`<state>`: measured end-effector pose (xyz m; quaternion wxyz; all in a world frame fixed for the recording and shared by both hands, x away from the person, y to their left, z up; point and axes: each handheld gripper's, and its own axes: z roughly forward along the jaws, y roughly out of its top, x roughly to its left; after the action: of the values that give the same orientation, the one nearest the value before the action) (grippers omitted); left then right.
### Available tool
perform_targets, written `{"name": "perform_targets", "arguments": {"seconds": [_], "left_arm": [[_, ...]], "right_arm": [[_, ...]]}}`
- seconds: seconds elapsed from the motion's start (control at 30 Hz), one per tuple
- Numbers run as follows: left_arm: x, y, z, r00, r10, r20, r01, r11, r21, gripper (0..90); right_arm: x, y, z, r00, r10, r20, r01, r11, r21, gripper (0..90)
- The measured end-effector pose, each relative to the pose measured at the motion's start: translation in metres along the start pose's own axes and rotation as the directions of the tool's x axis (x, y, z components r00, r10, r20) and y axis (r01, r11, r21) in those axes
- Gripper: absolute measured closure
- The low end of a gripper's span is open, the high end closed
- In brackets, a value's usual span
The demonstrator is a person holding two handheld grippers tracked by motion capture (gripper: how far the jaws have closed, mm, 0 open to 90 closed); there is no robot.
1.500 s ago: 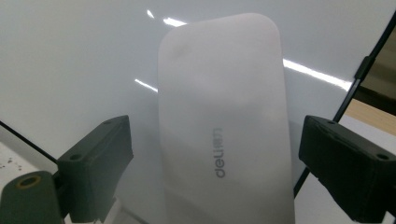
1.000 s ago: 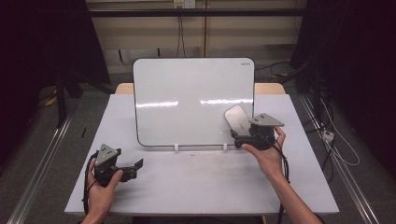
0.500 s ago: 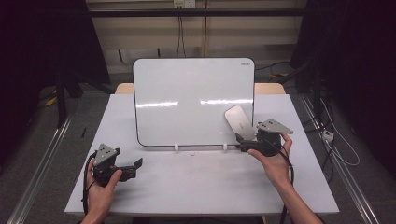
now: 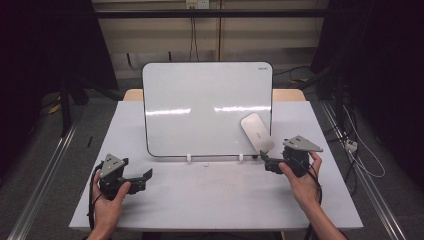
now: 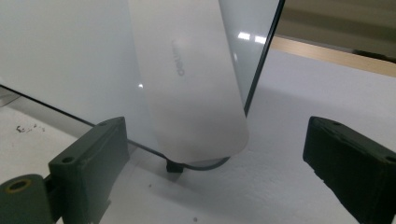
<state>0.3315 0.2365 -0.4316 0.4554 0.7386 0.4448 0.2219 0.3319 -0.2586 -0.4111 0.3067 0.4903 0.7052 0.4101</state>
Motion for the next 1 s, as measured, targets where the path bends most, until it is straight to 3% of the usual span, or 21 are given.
{"name": "perform_targets", "arguments": {"seconds": [0.37, 1.0], "left_arm": [[0.0, 0.0, -0.002, 1.0, -0.006, -0.005, 0.006, 0.9999, -0.013, 4.8], [-0.003, 0.0, -0.003, 1.0, 0.001, 0.003, -0.001, 0.9999, -0.014, 4.8]], "right_arm": [[-0.002, -0.015, -0.01, 0.9987, 0.046, 0.02, -0.046, 0.999, -0.014, 7.5], [-0.014, -0.047, -0.024, 0.9955, 0.067, 0.067, -0.066, 0.998, -0.01, 7.6]]}}
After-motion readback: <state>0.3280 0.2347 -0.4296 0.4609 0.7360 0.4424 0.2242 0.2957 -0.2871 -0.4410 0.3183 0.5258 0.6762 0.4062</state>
